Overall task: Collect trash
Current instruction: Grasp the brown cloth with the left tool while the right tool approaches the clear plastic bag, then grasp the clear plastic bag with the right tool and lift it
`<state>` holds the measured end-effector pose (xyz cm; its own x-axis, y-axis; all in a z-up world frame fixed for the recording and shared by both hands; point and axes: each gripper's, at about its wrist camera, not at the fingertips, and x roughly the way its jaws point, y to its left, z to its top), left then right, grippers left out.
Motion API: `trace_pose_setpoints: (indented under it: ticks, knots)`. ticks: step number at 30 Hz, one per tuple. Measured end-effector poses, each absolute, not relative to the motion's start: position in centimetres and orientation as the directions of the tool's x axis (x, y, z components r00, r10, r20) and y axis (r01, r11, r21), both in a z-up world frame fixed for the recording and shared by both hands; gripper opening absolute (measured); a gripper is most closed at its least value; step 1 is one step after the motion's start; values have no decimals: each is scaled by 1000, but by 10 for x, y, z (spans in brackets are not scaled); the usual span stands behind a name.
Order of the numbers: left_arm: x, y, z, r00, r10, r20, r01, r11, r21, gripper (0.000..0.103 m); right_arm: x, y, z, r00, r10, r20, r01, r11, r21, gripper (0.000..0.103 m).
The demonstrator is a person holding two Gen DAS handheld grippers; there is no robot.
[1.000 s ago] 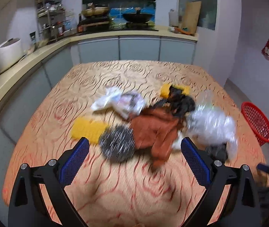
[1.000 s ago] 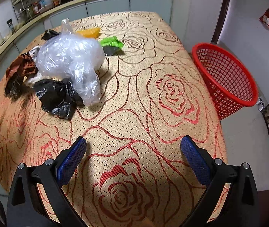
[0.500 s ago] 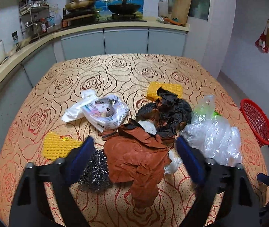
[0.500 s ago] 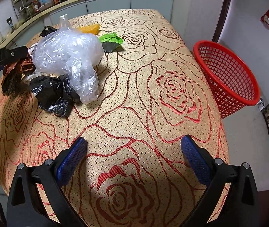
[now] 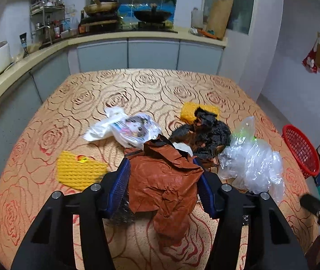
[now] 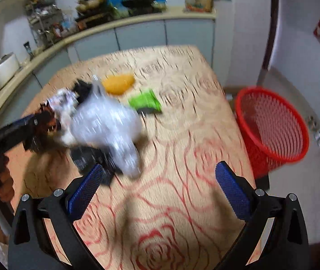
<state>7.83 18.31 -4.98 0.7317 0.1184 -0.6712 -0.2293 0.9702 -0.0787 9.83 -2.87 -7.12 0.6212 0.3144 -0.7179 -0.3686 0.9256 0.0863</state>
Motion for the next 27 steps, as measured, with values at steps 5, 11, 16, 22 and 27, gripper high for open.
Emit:
trace_pose_setpoints:
  ticks: [5,11,16,22,27]
  knots:
    - [62,197,-36,755,150,-638,-272,957,-96,54,119,-3,-66,615,368,-697,-435,896,89,98]
    - [47,210,-19,777,190,-600,-304,948,-93,54,141,33,-77,579,405,-707,-494,865,91,98]
    - [39,216,-12,784,215,-583,-321,943,-84,54,154,53,-94,548,372,-749,-506,861,57,98]
    - [34,220,-10,787,228,-574,-334,939,-85,54,154,51,-101,529,365,-766,-509,859,58,72]
    - [28,224,-8,791,238,-563,-345,934,-90,54,151,41,-94,538,387,-749,-507,858,80,48]
